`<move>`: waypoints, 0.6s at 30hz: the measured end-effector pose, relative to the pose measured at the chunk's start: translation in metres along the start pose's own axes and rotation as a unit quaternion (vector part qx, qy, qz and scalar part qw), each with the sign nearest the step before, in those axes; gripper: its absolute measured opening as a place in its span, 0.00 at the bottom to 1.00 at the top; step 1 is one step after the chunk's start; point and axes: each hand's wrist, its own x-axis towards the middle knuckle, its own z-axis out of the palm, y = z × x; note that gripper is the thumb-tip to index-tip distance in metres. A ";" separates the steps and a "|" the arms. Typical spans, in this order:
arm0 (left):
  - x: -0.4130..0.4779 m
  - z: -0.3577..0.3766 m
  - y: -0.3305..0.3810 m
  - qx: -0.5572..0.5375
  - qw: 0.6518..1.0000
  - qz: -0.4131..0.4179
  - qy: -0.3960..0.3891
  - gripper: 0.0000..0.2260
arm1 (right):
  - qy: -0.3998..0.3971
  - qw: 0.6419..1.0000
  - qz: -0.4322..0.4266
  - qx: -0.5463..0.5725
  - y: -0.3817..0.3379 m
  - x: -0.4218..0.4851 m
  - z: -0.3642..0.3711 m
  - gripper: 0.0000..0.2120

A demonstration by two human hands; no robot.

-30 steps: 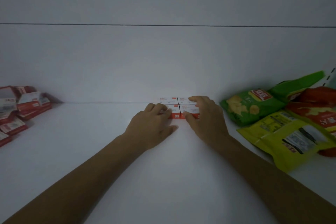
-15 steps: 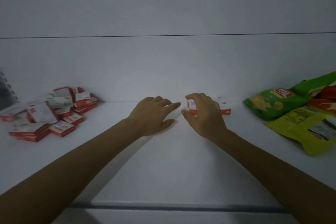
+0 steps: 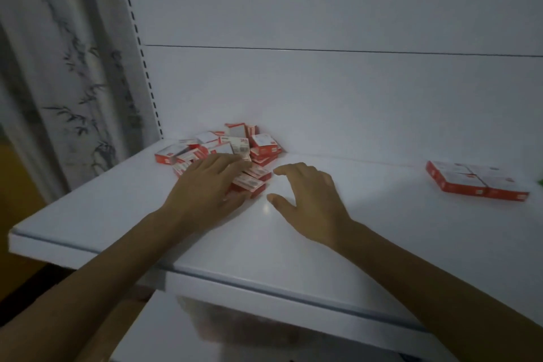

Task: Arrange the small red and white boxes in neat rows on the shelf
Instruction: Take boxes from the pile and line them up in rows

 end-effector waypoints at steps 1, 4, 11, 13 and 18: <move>-0.006 0.001 -0.012 -0.005 1.000 -0.009 0.006 0.26 | 0.003 1.000 -0.007 -0.005 -0.009 0.004 0.008 0.23; -0.017 0.011 -0.034 -0.041 0.998 -0.036 0.016 0.25 | 0.020 1.000 -0.015 0.006 -0.031 0.019 0.025 0.23; -0.017 0.023 -0.044 -0.084 0.996 -0.008 0.012 0.24 | 0.003 0.997 0.069 -0.017 -0.040 0.024 0.054 0.20; -0.017 0.024 -0.044 -0.088 0.996 -0.008 0.013 0.23 | -0.024 0.995 0.093 -0.022 -0.041 0.026 0.053 0.20; -0.015 0.026 -0.045 -0.089 0.996 -0.011 0.015 0.22 | -0.028 0.994 0.097 -0.031 -0.045 0.028 0.051 0.18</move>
